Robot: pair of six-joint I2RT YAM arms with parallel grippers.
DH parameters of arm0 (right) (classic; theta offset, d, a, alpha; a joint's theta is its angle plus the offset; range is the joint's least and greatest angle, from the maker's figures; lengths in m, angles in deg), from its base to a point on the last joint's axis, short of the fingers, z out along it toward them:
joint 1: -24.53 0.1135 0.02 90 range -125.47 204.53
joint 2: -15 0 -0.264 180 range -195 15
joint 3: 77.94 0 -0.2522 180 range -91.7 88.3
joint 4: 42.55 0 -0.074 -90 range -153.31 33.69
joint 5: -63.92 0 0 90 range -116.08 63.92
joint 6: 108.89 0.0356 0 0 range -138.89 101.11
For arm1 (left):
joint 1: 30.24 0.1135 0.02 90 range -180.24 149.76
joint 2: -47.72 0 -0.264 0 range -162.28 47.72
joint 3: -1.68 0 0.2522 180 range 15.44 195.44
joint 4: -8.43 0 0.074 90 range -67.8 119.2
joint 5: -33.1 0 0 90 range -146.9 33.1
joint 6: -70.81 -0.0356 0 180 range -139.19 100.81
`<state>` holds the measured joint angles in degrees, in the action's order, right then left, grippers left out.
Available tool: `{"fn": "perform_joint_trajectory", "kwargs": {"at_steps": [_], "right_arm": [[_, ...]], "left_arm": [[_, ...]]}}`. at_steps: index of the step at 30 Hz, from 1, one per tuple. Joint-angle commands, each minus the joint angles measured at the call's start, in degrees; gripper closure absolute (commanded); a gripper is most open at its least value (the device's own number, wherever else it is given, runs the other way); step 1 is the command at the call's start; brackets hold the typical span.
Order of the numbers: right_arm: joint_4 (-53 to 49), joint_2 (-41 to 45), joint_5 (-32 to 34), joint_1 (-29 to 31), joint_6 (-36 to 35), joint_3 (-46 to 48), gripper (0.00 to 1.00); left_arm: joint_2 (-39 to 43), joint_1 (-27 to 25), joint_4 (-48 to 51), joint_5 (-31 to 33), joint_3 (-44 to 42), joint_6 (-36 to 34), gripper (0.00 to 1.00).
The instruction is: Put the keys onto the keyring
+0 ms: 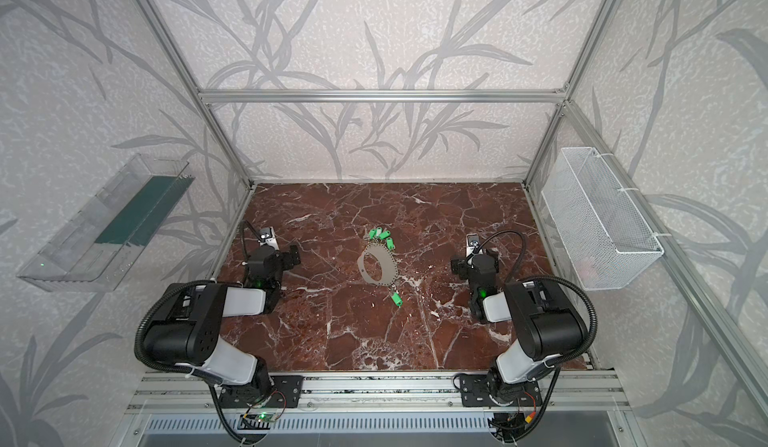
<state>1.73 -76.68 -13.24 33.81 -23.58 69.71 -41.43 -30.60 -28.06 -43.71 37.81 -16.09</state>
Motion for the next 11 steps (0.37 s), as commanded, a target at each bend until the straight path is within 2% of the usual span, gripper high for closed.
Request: {"fn": "perform_joint_trajectory", "kwargs": {"at_steps": [1,11], "right_arm": [[2.18,0.08,1.33,0.13,0.07,-1.35,0.01],[1.42,0.19,0.79,-0.01,0.31,-1.64,0.01]], "left_arm": [[-0.27,-0.08,-2.94,-0.95,-0.62,-0.45,0.01],[-0.33,-0.08,-3.01,-1.06,-0.66,-0.51,0.01]]}}
